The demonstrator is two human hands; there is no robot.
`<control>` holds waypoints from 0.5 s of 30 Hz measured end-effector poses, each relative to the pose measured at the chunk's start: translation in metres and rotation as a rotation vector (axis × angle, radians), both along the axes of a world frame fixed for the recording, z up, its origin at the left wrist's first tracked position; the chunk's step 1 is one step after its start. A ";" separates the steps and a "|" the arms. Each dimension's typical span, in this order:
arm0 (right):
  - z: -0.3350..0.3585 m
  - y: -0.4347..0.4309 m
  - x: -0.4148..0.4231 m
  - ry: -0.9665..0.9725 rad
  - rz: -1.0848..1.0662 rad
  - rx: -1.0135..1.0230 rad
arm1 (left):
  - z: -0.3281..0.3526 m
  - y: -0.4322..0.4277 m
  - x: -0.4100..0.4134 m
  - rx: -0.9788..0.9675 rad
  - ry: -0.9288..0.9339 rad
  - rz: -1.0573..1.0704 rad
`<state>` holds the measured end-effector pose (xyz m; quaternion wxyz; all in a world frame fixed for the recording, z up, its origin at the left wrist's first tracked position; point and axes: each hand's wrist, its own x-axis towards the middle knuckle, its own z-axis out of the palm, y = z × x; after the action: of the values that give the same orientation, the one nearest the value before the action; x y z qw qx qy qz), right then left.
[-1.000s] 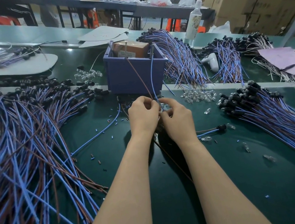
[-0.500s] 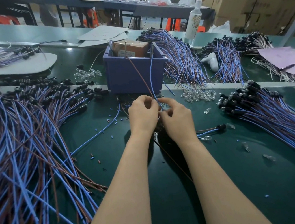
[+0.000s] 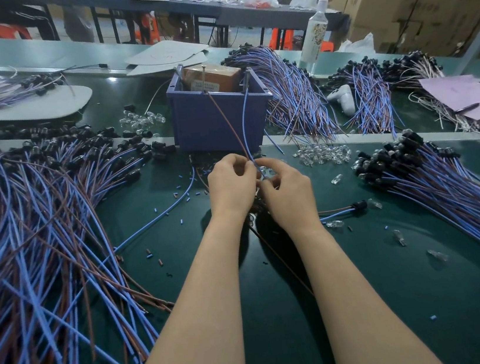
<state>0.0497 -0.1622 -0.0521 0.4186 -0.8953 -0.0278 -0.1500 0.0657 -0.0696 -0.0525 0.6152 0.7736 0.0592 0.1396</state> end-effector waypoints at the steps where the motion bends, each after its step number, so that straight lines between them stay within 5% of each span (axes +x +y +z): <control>1: 0.000 0.000 0.000 0.000 0.001 0.002 | 0.000 0.000 0.000 -0.003 0.001 0.001; 15: 0.003 0.003 -0.004 0.002 0.001 0.018 | 0.000 0.000 0.001 0.000 0.003 0.000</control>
<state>0.0462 -0.1594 -0.0491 0.4268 -0.8916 -0.0263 -0.1491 0.0671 -0.0697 -0.0525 0.6150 0.7739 0.0603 0.1383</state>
